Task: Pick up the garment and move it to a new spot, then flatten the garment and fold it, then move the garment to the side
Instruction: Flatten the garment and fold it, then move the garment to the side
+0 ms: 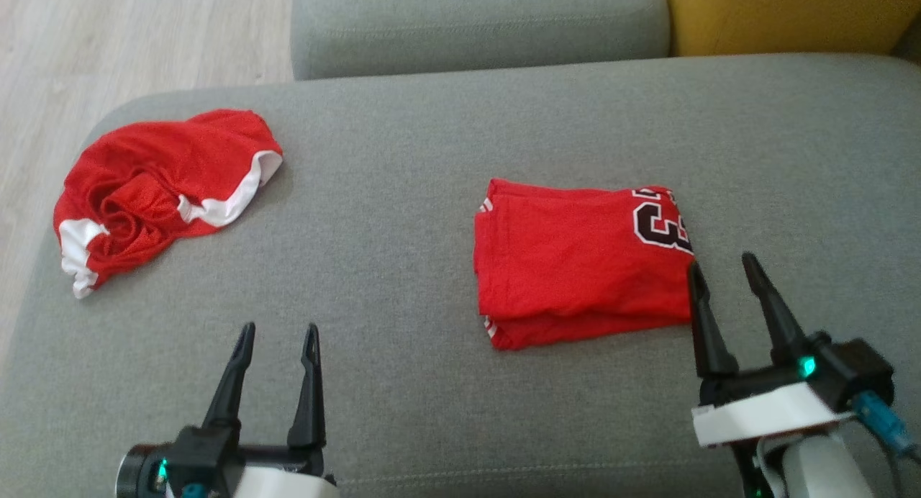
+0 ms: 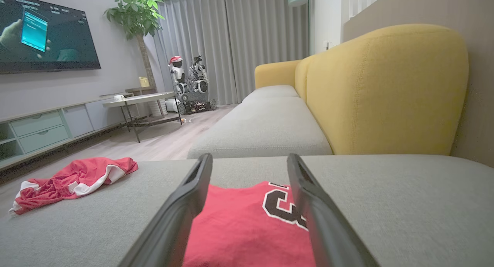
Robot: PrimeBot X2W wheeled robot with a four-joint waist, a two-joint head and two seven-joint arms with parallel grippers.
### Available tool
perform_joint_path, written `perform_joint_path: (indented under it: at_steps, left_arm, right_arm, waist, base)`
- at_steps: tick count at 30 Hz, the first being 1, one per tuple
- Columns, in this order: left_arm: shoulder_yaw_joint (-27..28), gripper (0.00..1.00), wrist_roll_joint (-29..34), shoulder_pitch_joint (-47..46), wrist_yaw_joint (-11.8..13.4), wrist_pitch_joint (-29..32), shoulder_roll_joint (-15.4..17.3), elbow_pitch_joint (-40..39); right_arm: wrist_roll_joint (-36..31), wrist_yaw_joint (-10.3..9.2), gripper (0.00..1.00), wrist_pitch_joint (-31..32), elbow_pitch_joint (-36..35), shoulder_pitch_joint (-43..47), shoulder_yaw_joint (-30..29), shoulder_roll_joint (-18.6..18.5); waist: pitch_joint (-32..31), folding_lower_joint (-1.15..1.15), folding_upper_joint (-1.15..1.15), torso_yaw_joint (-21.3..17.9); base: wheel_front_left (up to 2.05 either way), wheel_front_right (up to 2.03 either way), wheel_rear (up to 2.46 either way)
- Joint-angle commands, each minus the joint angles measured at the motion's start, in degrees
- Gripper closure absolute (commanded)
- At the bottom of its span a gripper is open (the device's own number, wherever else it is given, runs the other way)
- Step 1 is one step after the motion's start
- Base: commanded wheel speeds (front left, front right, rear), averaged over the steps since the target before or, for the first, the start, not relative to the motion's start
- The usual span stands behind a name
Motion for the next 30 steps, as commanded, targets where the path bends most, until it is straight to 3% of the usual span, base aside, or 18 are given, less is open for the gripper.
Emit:
perform_joint_path:
  at_steps: [1, 10, 30]
  left_arm:
    - [1.8, 0.00, 0.8, -1.5, 0.0, -0.3, -0.4, -1.2]
    - [2.2, 0.00, 1.7, -0.1, 2.0, -0.3, -0.4, 0.2]
    - [1.7, 0.00, 0.7, -0.6, 2.4, -0.3, -0.4, 1.8]
  right_arm:
    - [-0.7, 0.20, 0.00, -0.6, -1.9, -0.4, 1.6, 0.3]
    - [-1.3, 0.20, 0.00, -0.6, -0.9, 1.2, 2.5, 1.2]
    - [-1.1, 0.20, 0.00, -0.6, -0.6, 1.4, 2.7, 1.7]
  waist:
    - [-0.9, 0.00, 0.00, -0.3]
    - [-1.9, 0.00, 0.00, 0.1]
    - [-1.6, 0.00, 0.00, 0.5]
  base:
    - [0.00, 0.00, 0.00]
    - [0.00, 0.00, 0.00]
    - [0.00, 0.00, 0.00]
